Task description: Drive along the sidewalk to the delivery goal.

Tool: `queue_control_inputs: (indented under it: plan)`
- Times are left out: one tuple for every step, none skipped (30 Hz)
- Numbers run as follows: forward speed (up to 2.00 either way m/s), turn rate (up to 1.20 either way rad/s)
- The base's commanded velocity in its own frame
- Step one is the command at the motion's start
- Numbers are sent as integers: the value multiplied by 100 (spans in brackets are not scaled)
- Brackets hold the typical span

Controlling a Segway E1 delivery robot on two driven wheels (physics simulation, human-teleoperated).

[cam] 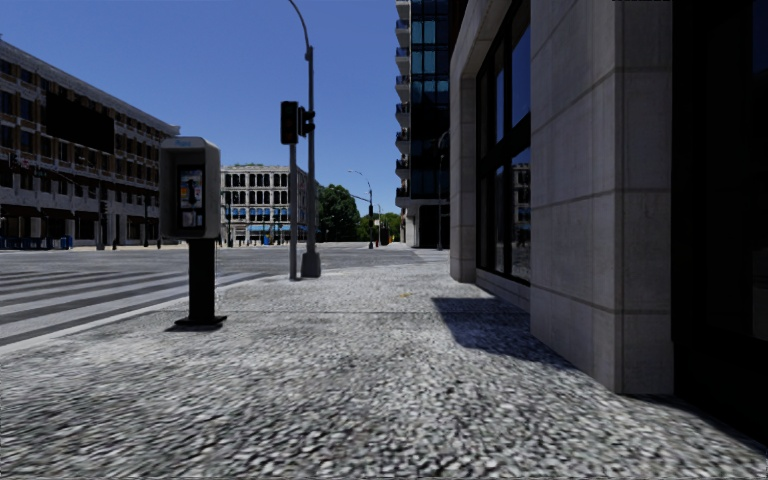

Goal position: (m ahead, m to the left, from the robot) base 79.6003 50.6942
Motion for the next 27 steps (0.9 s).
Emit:
queue_control_inputs:
  plan:
    - [200,0]
    - [200,0]
    - [200,0]
    - [200,0]
    - [200,0]
    - [200,0]
    - [200,0]
    - [200,0]
    - [200,0]
    - [200,0]
    - [200,0]
    - [200,0]
    - [200,0]
    - [200,0]
    - [200,0]
    - [200,0]
    - [200,0]
    - [200,1]
    - [200,7]
    - [200,9]
    - [200,9]
    - [200,14]
    - [200,18]
    - [200,27]
    - [200,27]
    - [200,35]
    - [200,38]
